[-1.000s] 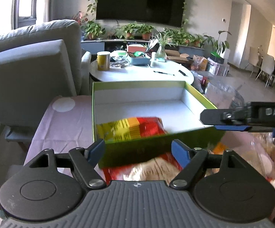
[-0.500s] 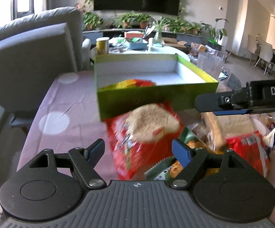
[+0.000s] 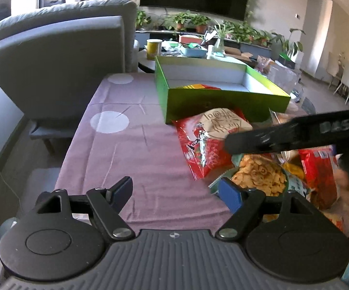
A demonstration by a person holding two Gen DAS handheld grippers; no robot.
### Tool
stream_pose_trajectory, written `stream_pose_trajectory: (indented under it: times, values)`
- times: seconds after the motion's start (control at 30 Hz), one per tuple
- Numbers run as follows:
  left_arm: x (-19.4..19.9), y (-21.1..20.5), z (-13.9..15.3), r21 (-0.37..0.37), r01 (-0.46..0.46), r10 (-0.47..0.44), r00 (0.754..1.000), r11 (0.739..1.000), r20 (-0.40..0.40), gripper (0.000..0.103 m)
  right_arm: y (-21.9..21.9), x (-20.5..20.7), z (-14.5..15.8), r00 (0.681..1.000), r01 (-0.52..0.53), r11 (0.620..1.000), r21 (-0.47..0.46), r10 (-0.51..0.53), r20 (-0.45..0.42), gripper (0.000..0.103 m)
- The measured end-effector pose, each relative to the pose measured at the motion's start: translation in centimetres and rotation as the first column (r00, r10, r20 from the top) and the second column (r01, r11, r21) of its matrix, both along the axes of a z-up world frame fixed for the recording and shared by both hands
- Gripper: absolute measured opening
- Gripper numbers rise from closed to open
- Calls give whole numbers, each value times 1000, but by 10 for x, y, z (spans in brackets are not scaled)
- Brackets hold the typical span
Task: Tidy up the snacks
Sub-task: 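Move the right tool toward the green cheese-puff bag, then close the right tool on the green cheese-puff bag and lift it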
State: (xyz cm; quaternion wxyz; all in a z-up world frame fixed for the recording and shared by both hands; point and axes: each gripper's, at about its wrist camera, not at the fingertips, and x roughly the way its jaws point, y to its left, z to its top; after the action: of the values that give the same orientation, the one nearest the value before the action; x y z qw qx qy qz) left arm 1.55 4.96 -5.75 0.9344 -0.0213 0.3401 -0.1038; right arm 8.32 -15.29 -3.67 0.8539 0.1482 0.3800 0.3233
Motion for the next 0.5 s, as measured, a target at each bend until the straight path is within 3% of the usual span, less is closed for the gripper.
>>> stream_pose_trajectory:
  times: [0.23,0.5]
  values:
    - [16,-22,-1,-41,109,-109,994,993,-7,76,-43,-22,16,989,143,989,-45,-142,28,62]
    - [26,-46,-13,-50,190,-192,980,981,-48,76,-78,-56,1,958,240,970,-40,-243,-152,62]
